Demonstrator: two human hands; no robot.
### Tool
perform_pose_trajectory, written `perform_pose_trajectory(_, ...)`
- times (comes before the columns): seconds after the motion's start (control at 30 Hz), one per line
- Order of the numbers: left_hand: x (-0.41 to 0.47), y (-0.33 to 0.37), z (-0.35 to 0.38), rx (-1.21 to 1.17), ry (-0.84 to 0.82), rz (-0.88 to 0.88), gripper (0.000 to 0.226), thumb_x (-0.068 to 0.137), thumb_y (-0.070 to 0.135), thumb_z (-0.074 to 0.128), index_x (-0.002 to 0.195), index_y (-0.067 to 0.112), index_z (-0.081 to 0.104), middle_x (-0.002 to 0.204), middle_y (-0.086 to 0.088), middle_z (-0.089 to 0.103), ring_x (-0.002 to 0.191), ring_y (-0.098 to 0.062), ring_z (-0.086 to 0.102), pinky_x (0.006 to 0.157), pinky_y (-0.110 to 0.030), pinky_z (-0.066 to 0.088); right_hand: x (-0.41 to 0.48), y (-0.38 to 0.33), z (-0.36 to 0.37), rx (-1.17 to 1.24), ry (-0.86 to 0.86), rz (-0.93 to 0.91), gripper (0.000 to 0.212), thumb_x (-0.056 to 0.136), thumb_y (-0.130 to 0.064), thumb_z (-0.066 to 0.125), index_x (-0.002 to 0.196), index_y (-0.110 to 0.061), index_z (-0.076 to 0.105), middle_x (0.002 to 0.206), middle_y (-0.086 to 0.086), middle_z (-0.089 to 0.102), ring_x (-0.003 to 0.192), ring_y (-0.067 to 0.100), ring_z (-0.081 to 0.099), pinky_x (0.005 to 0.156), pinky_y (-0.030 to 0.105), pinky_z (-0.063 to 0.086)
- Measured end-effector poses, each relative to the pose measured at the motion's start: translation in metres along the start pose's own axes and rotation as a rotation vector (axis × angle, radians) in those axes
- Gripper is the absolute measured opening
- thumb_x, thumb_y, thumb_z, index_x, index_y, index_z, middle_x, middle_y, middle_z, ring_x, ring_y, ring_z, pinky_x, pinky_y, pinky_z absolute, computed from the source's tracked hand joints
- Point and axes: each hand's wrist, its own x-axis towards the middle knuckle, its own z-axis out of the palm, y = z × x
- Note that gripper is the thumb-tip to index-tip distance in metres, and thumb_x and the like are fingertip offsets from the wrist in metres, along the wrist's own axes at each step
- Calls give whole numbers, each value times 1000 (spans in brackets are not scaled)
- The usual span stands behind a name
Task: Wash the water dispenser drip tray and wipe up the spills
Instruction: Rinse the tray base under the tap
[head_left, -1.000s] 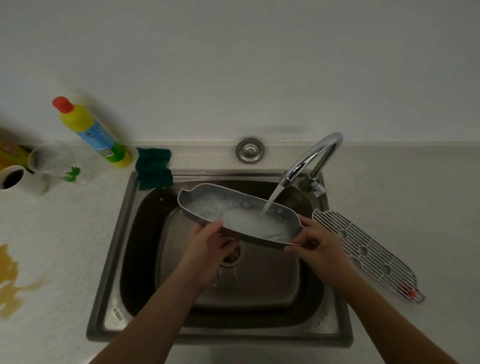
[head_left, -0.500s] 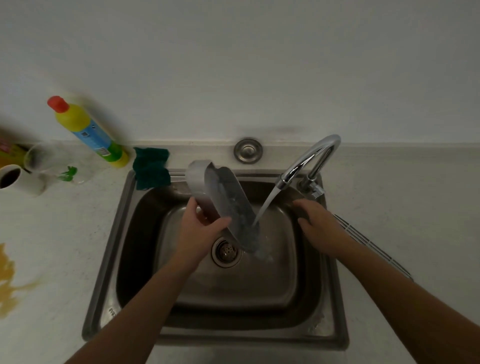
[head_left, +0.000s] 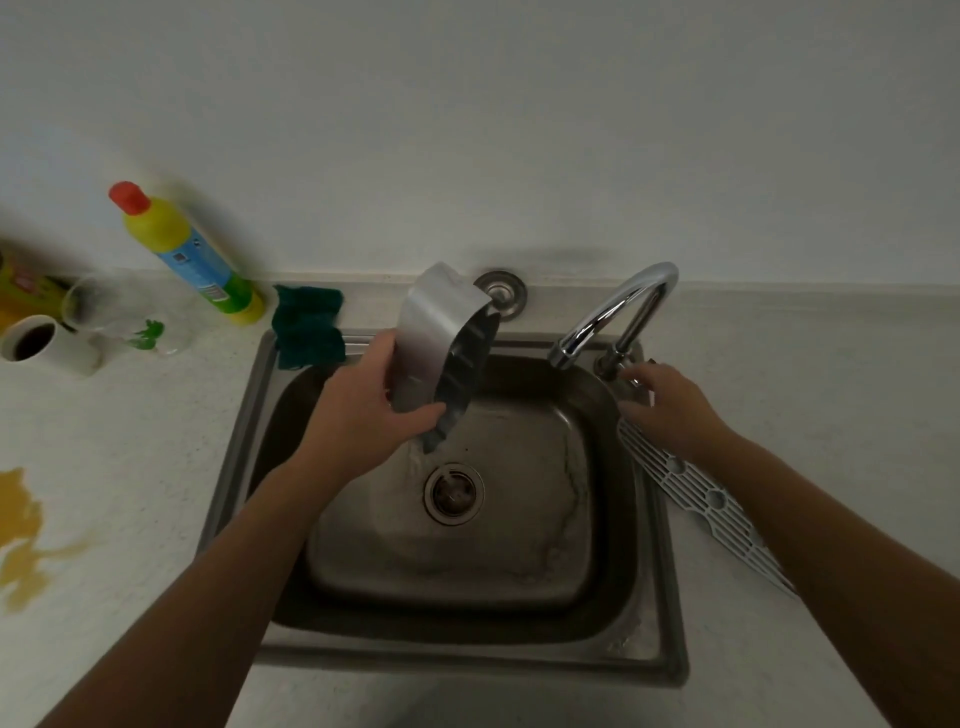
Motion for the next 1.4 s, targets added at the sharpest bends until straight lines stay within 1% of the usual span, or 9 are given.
perform_pose_trajectory(0.17, -27, -9, 34, 55, -126, -89, 70, 74, 50, 80, 133, 38, 44, 122, 15, 66, 103, -9, 68, 85, -29, 59, -26, 24, 15, -297, -28, 24, 49, 92, -37, 68, 136, -19, 56, 138, 13, 55, 123, 31, 53, 98, 44, 50)
perform_pose_trajectory(0.33, -47, -12, 35, 5, 11, -111, 64, 66, 67, 68, 121, 55, 38, 104, 33, 58, 91, 8, 63, 74, -16, 53, -36, 49, 24, -419, -34, 172, 74, 87, -53, 66, 147, -19, 39, 148, 14, 49, 131, 37, 51, 103, 51, 48)
perform_pose_trajectory(0.7, -72, -19, 33, 165, -154, -105, 67, 75, 52, 80, 127, 45, 39, 109, 21, 59, 85, 1, 64, 68, -19, 56, -48, 43, 23, -501, 10, 129, 61, 87, -46, 71, 137, -20, 46, 129, 13, 54, 114, 33, 57, 88, 46, 53)
perform_pose_trajectory(0.83, -83, -32, 26, -163, -6, -358, 74, 79, 27, 84, 133, 40, 35, 120, 12, 63, 100, -6, 66, 83, -30, 60, -54, 18, 17, -517, 4, 27, 36, 92, -37, 68, 121, -20, 57, 118, 8, 53, 103, 25, 56, 79, 36, 49)
perform_pose_trajectory(0.93, -88, -41, 12, -514, 116, -568, 61, 87, 22, 77, 134, 32, 39, 121, 5, 63, 108, -17, 68, 84, -42, 64, -63, -23, 17, -444, -79, -100, 10, 95, -35, 63, 97, -29, 55, 102, -1, 57, 89, 19, 58, 71, 31, 42)
perform_pose_trajectory(1.07, -81, -55, -18, -601, 229, -773, 31, 101, 29, 59, 129, 17, 59, 114, -8, 68, 103, -30, 69, 78, -48, 64, -75, -88, 24, -247, -65, -314, 16, 93, -33, 67, 88, -35, 51, 83, -12, 56, 76, 6, 56, 63, 22, 36)
perform_pose_trajectory(1.17, -77, -79, -51, -303, 293, -811, 31, 104, 31, 50, 124, 11, 64, 111, -13, 68, 90, -27, 67, 68, -41, 60, -83, -122, 33, 51, 29, -349, 17, 91, -27, 70, 91, -36, 56, 82, -15, 61, 78, 0, 61, 65, 15, 42)
perform_pose_trajectory(1.27, -82, -113, -87, 147, 301, -744, 24, 104, 29, 46, 103, 12, 63, 96, -9, 64, 82, -29, 60, 77, -41, 50, -85, -132, 50, 254, 144, -307, 21, 88, -17, 74, 96, -33, 63, 80, -16, 68, 84, -11, 63, 67, 6, 46)
perform_pose_trajectory(1.4, -78, -156, -122, 273, 228, -740, 18, 101, 22, 45, 94, 11, 58, 86, -11, 64, 75, -31, 61, 69, -39, 46, -80, -123, 90, 661, 70, 26, 23, 90, -12, 71, 98, -34, 70, 96, -11, 76, 86, 8, 74, 71, 30, 57)
